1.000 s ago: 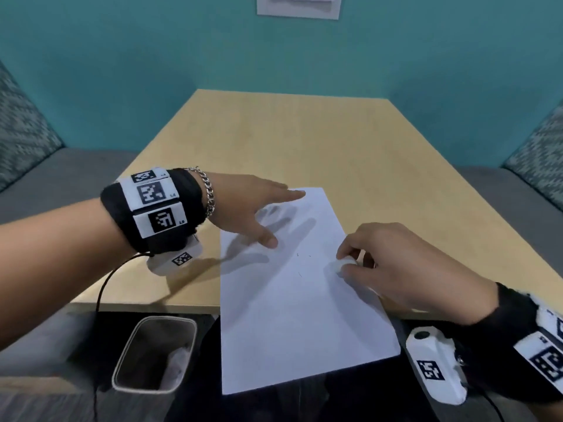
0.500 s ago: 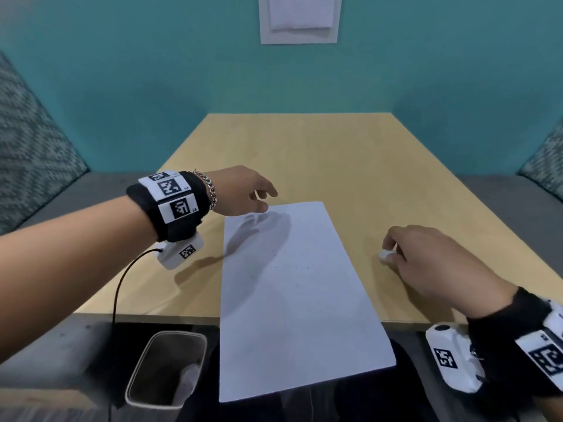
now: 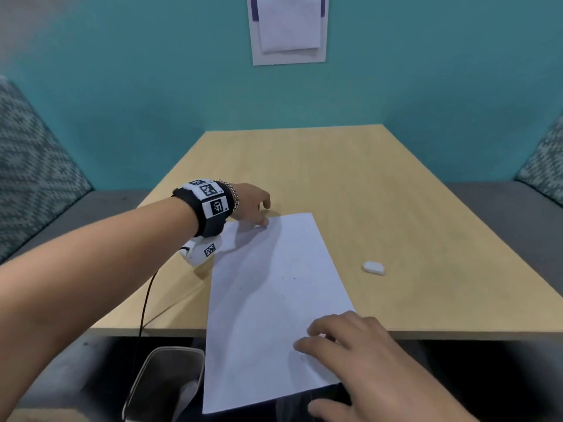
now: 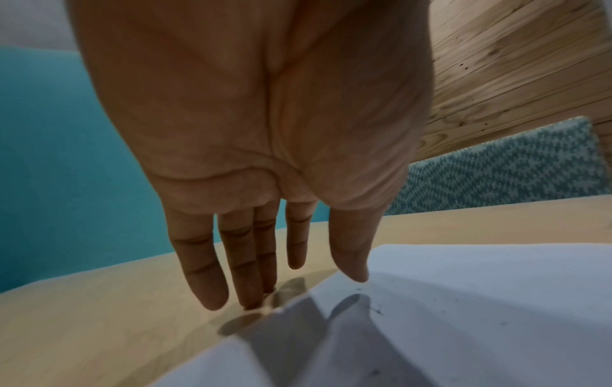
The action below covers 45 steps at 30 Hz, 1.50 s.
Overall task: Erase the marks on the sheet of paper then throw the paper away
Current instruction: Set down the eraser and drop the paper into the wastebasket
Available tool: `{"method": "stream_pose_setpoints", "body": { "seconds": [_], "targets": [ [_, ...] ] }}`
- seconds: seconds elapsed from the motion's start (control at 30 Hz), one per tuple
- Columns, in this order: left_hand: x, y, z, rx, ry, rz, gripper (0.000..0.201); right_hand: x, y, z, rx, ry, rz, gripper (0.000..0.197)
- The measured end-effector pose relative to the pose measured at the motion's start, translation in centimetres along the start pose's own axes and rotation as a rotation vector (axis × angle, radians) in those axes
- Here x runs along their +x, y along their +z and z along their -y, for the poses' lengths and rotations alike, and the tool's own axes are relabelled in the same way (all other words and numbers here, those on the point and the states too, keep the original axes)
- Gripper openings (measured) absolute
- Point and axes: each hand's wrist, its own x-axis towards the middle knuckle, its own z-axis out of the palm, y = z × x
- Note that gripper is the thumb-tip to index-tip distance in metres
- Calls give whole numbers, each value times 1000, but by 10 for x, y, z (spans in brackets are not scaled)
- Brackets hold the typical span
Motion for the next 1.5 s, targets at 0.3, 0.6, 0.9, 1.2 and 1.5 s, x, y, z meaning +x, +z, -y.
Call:
{"method": "stream_pose_setpoints", "body": {
  "seconds": [0.3,0.6,0.9,1.2,1.5],
  "targets": [
    [-12,2,-3,-83,-44,30,64,-2,28,-11,16,-81,-246,60],
    [-47,6,21,-302,-50,99,40,-13,38,-37,-2,106,-610,57],
    [-124,42,59,-1030,-198,158,27,-70,24,-16,843,680,-819,33],
    [-232,82,42,-1478,-115,196,34,-57,28,-12,1383,866,-338,36],
    [-333,143,59,-1653,-109,243,39,-39,30,6,1557,793,-98,37]
  ]
}}
